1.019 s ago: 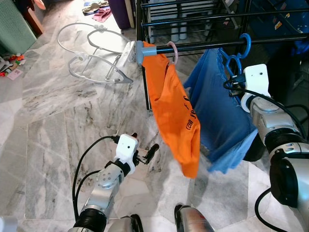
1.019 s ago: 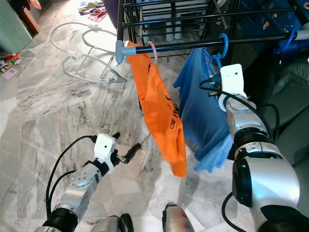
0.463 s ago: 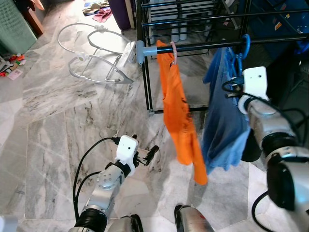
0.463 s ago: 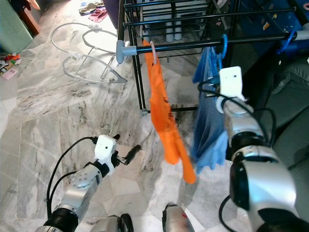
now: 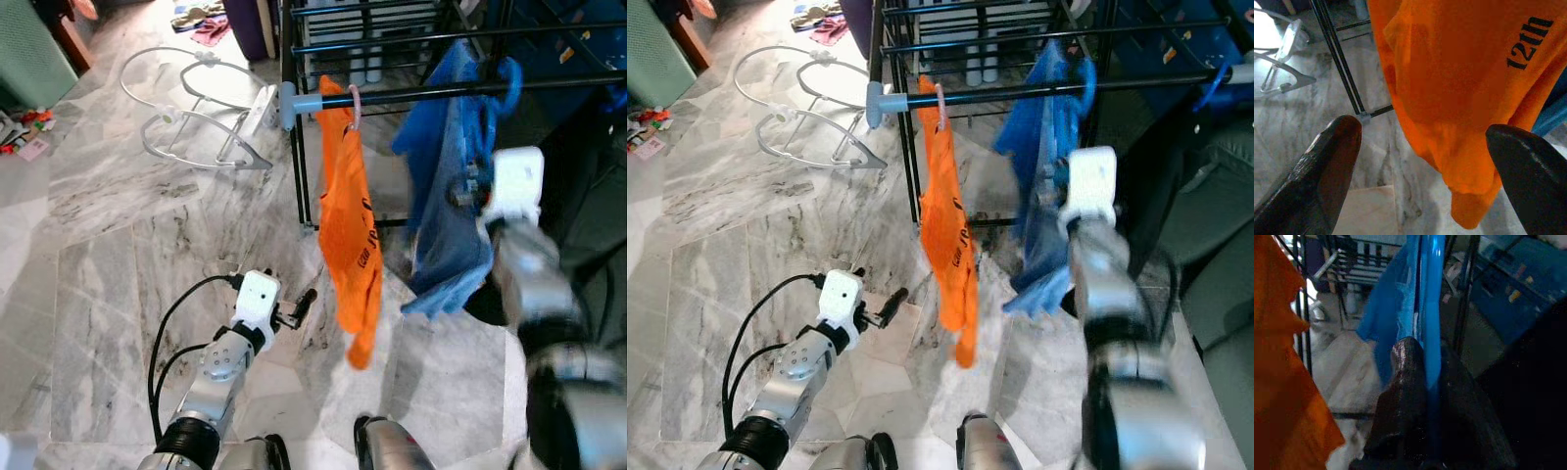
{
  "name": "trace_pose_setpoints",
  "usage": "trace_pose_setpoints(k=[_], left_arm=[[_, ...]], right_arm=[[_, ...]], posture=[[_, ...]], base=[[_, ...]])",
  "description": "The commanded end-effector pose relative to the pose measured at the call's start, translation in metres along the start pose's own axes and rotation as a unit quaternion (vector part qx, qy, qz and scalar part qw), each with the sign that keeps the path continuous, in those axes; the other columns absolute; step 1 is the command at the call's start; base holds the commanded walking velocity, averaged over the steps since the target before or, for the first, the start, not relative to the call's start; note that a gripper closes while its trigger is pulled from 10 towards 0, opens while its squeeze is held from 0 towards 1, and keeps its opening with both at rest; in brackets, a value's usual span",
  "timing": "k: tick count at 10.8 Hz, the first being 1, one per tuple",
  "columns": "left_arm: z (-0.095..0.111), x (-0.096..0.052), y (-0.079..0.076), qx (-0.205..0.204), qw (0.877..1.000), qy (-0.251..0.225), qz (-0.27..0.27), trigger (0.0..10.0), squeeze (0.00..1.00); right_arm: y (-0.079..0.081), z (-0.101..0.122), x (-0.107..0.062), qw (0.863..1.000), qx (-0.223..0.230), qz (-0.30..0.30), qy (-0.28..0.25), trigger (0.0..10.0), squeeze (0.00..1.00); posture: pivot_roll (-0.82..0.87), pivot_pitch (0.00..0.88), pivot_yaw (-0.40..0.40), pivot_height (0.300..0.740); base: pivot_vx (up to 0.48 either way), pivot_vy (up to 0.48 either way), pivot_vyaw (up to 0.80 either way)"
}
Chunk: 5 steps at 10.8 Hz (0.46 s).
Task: Hang hanger
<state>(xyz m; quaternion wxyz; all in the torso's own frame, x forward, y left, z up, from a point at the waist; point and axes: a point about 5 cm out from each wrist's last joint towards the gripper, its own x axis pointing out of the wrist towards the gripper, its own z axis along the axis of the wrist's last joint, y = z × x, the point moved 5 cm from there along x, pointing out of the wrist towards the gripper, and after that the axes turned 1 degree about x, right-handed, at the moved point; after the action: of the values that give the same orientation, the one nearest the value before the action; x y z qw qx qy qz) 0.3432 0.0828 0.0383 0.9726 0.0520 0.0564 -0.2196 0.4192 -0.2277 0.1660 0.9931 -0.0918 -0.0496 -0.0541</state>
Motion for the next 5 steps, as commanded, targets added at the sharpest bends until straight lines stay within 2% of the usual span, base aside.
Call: trace_pose_setpoints(k=[1,2,4,5], left_arm=[[-0.008,-0.004,0.004,0.01,1.0,0.014,0.011,10.0,0.0],[-0.009,-0.004,0.006,0.013,1.0,0.014,0.017,10.0,0.0],[-0.011,-0.004,0.01,0.017,0.999,0.02,0.033,10.0,0.0],[-0.013,-0.003,0.011,0.017,0.999,0.025,0.041,10.0,0.0]], right_arm=[[0.005,0.0,-0.006,1.0,-0.003,0.001,-0.013,4.3,0.0],[0.014,-0.023,-0.022,1.0,-0.006,0.015,0.008,10.0,0.0],[0.024,-0.058,-0.052,0.999,0.005,0.011,0.048,10.0,0.0],[0.027,-0.064,-0.058,0.998,0.007,0.012,0.056,10.0,0.0]], posture=[[-0.3,0.147,0.068,0.74],[-0.3,0.144,0.069,0.74],[-0.31,0.132,0.062,0.74],[-0.31,0.123,0.06,0.74]], base=[[0.0,0.0,0.0],[0.0,0.0,0.0],[0.0,0.0,0.0],[0.0,0.0,0.0]])
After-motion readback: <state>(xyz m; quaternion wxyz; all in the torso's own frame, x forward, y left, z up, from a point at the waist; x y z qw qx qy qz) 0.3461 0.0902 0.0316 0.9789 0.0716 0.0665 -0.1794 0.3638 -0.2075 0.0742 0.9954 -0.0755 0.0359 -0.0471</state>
